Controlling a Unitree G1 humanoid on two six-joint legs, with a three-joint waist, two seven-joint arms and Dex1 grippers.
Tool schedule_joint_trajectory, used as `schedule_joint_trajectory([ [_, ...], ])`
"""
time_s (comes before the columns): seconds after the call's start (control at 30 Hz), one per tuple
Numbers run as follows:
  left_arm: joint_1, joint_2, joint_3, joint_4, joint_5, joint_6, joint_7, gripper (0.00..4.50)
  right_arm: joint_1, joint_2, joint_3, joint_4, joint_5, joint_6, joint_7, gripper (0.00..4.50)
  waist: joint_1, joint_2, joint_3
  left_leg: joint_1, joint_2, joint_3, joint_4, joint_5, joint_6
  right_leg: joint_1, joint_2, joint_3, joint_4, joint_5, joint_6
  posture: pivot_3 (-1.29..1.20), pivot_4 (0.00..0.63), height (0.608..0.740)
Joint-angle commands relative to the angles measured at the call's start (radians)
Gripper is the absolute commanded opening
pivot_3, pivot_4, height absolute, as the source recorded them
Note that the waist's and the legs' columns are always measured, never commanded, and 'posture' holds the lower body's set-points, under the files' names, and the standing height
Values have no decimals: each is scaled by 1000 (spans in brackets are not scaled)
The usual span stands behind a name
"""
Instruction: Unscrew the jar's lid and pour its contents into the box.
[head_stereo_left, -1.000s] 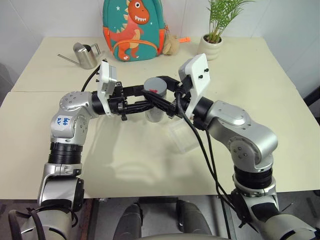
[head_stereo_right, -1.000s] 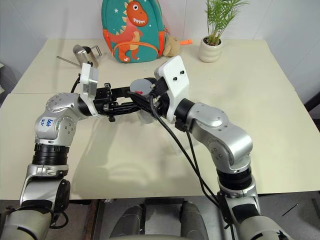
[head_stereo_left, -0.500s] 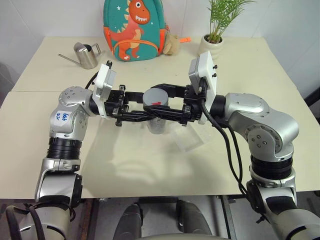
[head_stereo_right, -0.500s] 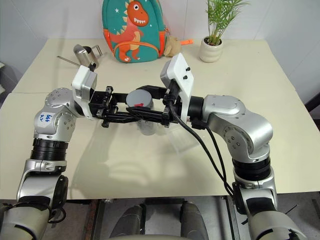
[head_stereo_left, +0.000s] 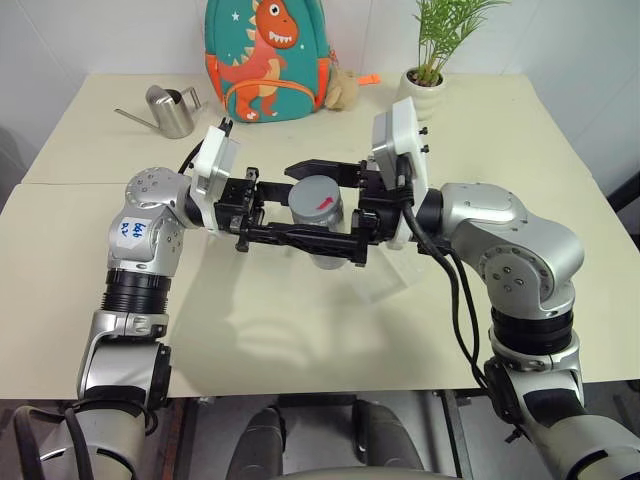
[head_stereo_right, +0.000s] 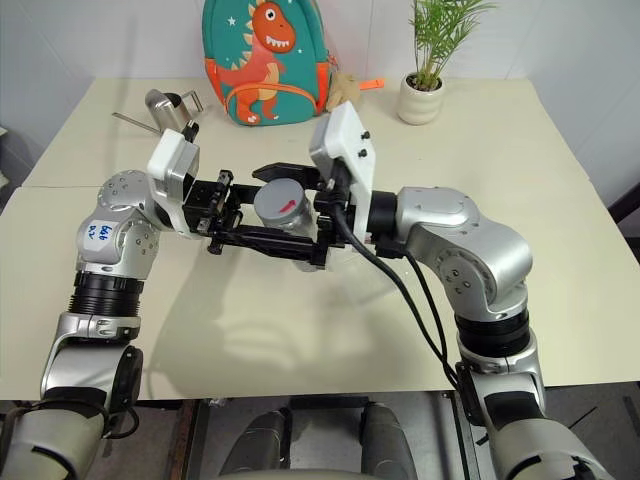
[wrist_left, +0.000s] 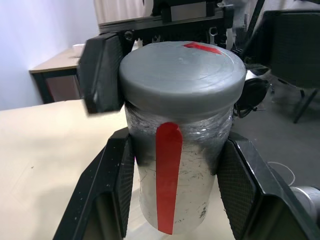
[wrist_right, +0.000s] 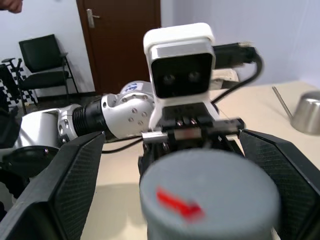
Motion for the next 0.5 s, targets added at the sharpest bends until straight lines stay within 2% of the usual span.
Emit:
schedule_joint_trajectory([
  [0.03, -3, 34, -6, -43, 8, 35, 25, 2018, -32, 10, 17, -47, 9, -49, 8, 4489, 0, 0, 0, 0, 0, 0, 0, 0, 0, 0, 0, 0, 0, 0, 0, 0, 150, 740],
  [0.23, 1, 78, -17, -86, 18, 62, 40, 2018, -34, -8, 16, -44, -7, -60, -2, 4489, 0, 0, 0, 0, 0, 0, 0, 0, 0, 0, 0, 0, 0, 0, 0, 0, 150, 740],
  [0.5, 6, 85, -2, -128, 7, 72, 81, 2018, -12, -18, 30, -56, -25, -52, -32, 4489, 0, 0, 0, 0, 0, 0, 0, 0, 0, 0, 0, 0, 0, 0, 0, 0, 150, 740],
])
